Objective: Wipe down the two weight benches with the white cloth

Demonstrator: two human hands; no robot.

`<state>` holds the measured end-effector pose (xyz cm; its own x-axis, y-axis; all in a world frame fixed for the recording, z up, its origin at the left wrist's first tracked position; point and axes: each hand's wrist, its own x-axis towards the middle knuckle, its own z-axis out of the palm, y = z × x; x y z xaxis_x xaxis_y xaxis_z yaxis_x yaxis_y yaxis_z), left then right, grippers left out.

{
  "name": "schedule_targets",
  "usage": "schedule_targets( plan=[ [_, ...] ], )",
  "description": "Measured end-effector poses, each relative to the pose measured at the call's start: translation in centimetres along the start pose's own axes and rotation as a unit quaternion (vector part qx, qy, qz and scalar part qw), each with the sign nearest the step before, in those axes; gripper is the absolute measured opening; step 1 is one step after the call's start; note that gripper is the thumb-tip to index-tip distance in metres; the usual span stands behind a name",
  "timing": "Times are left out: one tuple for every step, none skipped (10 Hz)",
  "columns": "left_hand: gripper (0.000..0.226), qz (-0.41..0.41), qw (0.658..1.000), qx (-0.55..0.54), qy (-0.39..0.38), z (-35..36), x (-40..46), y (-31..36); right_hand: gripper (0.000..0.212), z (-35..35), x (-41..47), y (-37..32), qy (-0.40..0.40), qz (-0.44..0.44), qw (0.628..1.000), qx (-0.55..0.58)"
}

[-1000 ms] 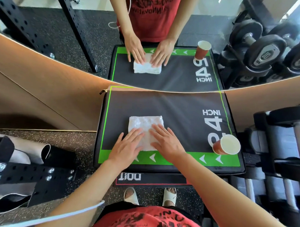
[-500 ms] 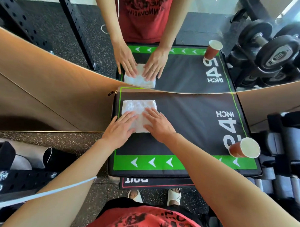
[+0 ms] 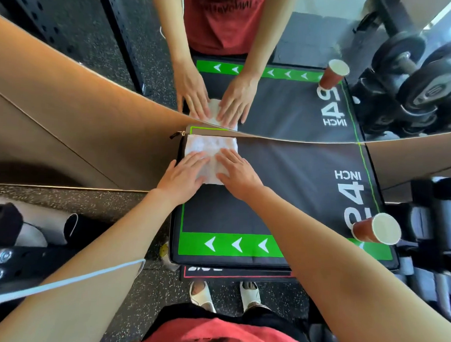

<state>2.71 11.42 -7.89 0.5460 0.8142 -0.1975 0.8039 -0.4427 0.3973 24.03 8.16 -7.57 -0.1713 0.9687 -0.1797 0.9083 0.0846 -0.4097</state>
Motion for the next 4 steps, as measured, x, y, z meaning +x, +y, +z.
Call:
schedule_targets(
  plan=[
    [0.06,-0.027,1.0,0.011,0.011,0.0,-0.7,0.8,0.063,-0.1,-0.3,-0.1,-0.002,0.003,1.0,-0.004],
    [0.057,-0.077,0.997,0.004,0.028,0.5,-2.0,1.6,0.064,-0.1,-1.2,0.3,0.007,0.008,1.0,0.004],
    [0.055,-0.134,0.989,-0.018,0.052,0.8,-4.3,2.9,0.061,-0.2,-2.9,0.3,0.018,0.005,0.999,0.027],
    [0.054,-0.179,0.981,-0.015,0.078,1.3,-6.4,4.1,0.054,-0.3,-4.1,0.7,0.024,-0.019,0.999,0.038]
  ],
)
